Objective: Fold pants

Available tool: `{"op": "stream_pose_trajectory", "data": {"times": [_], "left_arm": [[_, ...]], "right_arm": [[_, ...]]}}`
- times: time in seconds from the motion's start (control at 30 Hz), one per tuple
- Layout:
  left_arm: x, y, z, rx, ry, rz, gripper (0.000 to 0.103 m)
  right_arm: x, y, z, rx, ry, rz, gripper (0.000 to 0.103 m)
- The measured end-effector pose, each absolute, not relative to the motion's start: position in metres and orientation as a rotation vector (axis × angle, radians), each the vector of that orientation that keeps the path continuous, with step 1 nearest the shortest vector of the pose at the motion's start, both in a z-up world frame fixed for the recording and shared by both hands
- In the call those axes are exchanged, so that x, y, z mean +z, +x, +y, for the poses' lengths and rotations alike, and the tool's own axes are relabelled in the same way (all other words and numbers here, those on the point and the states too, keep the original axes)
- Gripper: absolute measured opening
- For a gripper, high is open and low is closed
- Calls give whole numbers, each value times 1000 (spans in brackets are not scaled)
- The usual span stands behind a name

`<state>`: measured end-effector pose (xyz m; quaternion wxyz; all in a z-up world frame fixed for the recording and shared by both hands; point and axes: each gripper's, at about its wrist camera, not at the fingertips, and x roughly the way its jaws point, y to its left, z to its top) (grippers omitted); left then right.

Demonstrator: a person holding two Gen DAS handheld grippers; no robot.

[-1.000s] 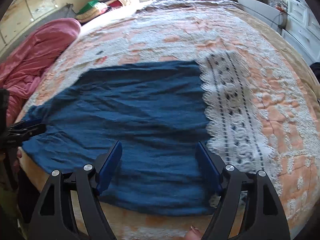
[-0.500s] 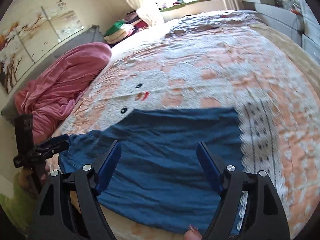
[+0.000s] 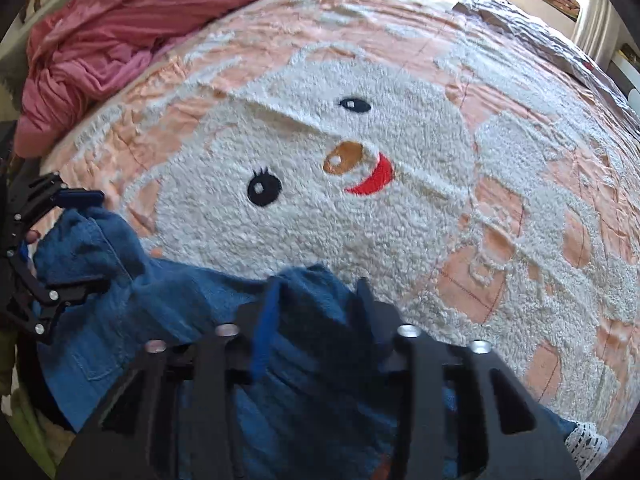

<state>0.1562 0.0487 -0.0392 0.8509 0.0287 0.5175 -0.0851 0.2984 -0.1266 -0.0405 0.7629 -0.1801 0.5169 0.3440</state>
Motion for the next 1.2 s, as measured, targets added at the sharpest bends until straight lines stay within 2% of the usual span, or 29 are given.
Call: {"op": "stream_pose_trajectory", "data": {"times": [0.1,0.2,0.27,0.47,0.5,0.53,0.77,1.03,1.2], "left_arm": [[-42,146,46,-169,84,1066,86],[-43,142,45,-156,84,1049,86],[-43,141,47,-146,68,1039,86],[-45,143,50,-132,41,1022,86],[-45,143,51,-130,37,1021,87],[-44,143,52,-128,29,1018,87],[-44,140,51,-124,28,1001,87],[-44,140,52,-120,26,994,87],[-45,138,51,-120,24,984,87]], "right_arm": [[-36,287,-127,701,-409,1052,5],[-27,283,-126,655,-423,971,4],[-39,292,-124,641,-401,1004,5],[-48,304,-129,643,-320,1004,21],[-43,304,-133,628,-306,991,35],[-37,303,-140,607,-290,972,43],[2,260,-186,685,-93,907,43],[-41,257,-138,657,-209,1042,42],[-54,273,-144,623,-114,1082,42]]}}
